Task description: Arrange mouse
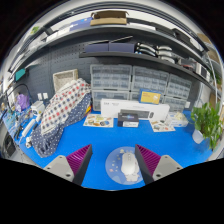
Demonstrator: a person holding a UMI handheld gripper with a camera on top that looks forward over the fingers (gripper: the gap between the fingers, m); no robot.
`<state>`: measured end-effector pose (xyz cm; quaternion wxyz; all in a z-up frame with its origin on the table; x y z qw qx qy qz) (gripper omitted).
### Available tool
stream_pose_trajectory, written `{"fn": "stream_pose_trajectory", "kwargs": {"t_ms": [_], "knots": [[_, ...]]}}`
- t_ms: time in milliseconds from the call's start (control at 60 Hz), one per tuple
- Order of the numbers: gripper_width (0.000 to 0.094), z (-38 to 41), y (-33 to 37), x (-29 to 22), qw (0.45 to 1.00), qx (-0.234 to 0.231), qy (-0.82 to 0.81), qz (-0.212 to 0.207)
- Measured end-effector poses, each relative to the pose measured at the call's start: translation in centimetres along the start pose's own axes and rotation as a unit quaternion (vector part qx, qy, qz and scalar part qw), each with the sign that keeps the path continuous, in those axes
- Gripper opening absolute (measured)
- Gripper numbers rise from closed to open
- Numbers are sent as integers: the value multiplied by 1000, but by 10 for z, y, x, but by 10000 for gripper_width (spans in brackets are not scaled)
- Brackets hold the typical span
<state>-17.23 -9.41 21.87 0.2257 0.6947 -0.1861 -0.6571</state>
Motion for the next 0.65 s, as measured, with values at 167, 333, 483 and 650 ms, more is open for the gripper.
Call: {"fn": "stream_pose_trajectory", "kwargs": {"t_ms": [167, 333, 483, 650], "knots": [[874, 14, 15, 8, 1000, -8, 0, 1], [872, 26, 26, 14, 1000, -15, 8, 1], [875, 35, 34, 12, 1000, -20, 10, -5], [874, 39, 38, 14, 1000, -22, 13, -3]]}}
Point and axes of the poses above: the point between the fingertips, and its own axes, seen from behind it with the camera up: z to the left, x down, y backward, against the way the camera looks, the point moved 1 cm from there along y, backward, against the way the camera looks, and after that the axes turned 1 degree about z, right-handed, at the moved point
